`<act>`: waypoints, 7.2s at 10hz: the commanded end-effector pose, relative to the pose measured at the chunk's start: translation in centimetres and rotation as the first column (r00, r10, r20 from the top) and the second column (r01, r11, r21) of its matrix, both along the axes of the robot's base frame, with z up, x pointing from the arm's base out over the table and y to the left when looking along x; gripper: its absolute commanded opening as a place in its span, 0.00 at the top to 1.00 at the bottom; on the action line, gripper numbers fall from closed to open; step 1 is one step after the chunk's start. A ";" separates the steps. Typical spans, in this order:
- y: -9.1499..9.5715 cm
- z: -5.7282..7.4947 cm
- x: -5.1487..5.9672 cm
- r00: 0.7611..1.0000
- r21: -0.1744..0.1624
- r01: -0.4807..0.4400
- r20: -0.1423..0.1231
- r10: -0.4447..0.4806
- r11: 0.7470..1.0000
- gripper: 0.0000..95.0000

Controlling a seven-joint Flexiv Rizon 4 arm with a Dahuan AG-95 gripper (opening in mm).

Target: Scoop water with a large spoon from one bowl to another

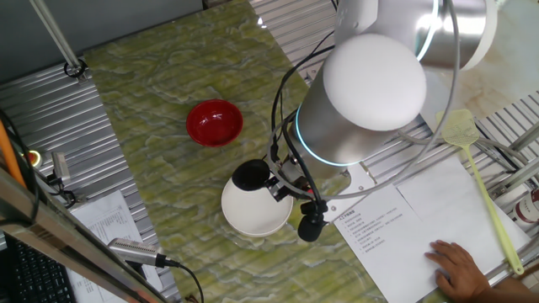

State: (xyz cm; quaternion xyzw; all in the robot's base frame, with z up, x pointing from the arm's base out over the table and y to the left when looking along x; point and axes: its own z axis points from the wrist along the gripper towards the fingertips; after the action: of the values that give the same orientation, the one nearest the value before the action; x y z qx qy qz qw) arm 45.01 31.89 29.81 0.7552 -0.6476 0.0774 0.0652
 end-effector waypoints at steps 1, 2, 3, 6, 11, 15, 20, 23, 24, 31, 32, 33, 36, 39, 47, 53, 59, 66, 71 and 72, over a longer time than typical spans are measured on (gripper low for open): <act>-0.4 0.0 0.0 1.000 0.002 -0.004 0.000 0.004 1.000 1.00; -0.5 0.0 0.0 1.000 0.001 -0.003 0.001 0.003 1.000 1.00; -0.6 0.0 0.0 1.000 -0.001 -0.003 0.003 0.003 1.000 1.00; -1.1 0.2 0.2 1.000 -0.004 -0.010 0.005 0.010 1.000 1.00; -1.9 0.0 0.3 1.000 -0.005 -0.009 0.014 0.009 1.000 1.00; -2.3 0.0 0.2 1.000 -0.014 -0.012 0.016 0.012 1.000 1.00; -2.6 -0.1 0.2 1.000 -0.009 0.007 0.009 -0.006 1.000 1.00; -2.6 -0.1 0.2 1.000 -0.033 0.012 -0.001 -0.012 0.999 1.00; -2.6 -0.1 0.2 1.000 -0.033 0.014 -0.005 -0.014 0.999 1.00; -2.6 -0.1 0.2 1.000 -0.033 0.017 -0.006 -0.018 0.999 1.00; -2.6 -0.1 0.2 1.000 -0.032 0.019 -0.007 -0.019 0.999 1.00; -2.6 -0.1 0.2 1.000 -0.033 0.017 -0.010 -0.017 0.999 1.00; -2.6 -0.1 0.2 1.000 -0.020 0.021 -0.012 -0.021 1.000 1.00; -2.6 -0.1 0.2 0.999 -0.009 0.040 -0.010 -0.040 0.999 1.00; -2.8 0.0 0.3 0.999 -0.022 0.052 -0.004 -0.052 0.998 1.00; -3.9 0.2 0.4 0.999 -0.025 0.045 0.000 -0.045 0.999 1.00; -5.5 0.2 0.7 0.999 -0.030 0.033 0.001 -0.033 0.999 1.00; -7.8 0.2 0.9 1.000 -0.034 0.014 0.006 -0.014 0.999 1.00; -9.2 0.3 0.8 1.000 -0.036 0.000 0.010 0.001 0.999 1.00; -9.6 0.3 0.8 1.000 -0.037 -0.005 0.010 0.006 0.999 1.00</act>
State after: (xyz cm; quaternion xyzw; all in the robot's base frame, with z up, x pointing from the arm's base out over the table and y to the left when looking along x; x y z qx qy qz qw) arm 45.83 22.18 30.10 0.7552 -0.6443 0.0936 0.0762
